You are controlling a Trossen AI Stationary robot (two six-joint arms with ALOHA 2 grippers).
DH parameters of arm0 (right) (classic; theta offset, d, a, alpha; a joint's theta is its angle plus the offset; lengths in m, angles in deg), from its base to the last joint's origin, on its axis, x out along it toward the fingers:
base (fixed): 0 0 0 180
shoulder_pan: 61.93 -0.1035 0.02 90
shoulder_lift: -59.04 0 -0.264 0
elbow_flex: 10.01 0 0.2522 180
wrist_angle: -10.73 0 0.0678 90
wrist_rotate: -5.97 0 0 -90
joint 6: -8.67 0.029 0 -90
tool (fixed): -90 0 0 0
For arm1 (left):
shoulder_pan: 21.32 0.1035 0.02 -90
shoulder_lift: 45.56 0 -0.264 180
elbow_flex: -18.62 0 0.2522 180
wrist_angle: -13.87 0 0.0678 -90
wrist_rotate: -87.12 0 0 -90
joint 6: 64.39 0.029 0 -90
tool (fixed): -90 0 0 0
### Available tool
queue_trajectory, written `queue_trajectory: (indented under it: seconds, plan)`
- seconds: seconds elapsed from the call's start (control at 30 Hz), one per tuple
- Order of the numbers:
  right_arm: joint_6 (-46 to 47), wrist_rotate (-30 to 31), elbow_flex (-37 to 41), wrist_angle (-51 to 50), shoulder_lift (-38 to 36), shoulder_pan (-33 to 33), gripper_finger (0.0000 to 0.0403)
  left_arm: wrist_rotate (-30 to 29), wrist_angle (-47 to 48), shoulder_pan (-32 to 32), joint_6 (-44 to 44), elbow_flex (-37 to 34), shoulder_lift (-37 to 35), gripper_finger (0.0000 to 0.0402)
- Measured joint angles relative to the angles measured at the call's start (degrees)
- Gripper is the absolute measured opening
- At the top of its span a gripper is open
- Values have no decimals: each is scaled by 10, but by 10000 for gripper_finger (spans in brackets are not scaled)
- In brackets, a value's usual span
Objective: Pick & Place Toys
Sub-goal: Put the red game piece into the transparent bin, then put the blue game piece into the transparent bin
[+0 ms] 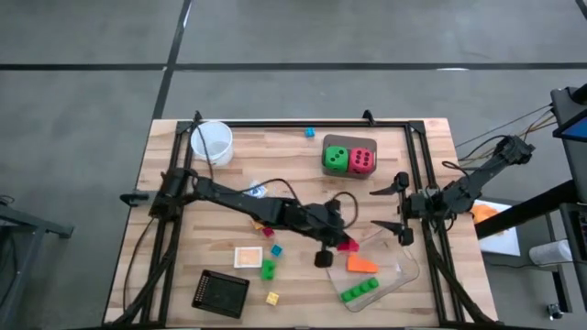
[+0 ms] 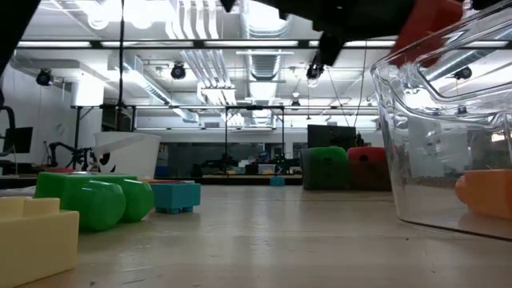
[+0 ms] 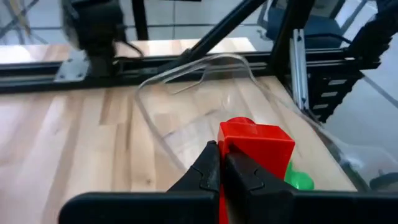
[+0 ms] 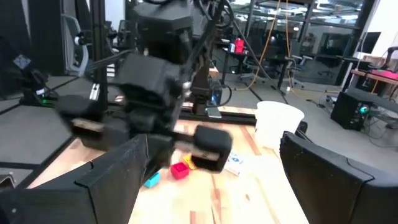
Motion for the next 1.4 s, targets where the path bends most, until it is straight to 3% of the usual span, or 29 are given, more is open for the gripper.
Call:
queue_trajectory:
  seconds: [0.2,0.63,0.8,1.17,1.4]
  plan:
    - [4,2,2,-10,-3,-1,356,28,23,-2,11,55,51,0]
    - [9,3,3,-16,0,-1,356,62,10,-3,30,59,78,8]
    - [12,3,3,-16,7,-1,356,62,12,-4,38,59,78,52]
    - [19,3,3,-16,25,-1,356,88,20,-5,56,59,78,200]
    - [21,3,3,-16,26,-1,356,82,27,-5,59,59,78,257]
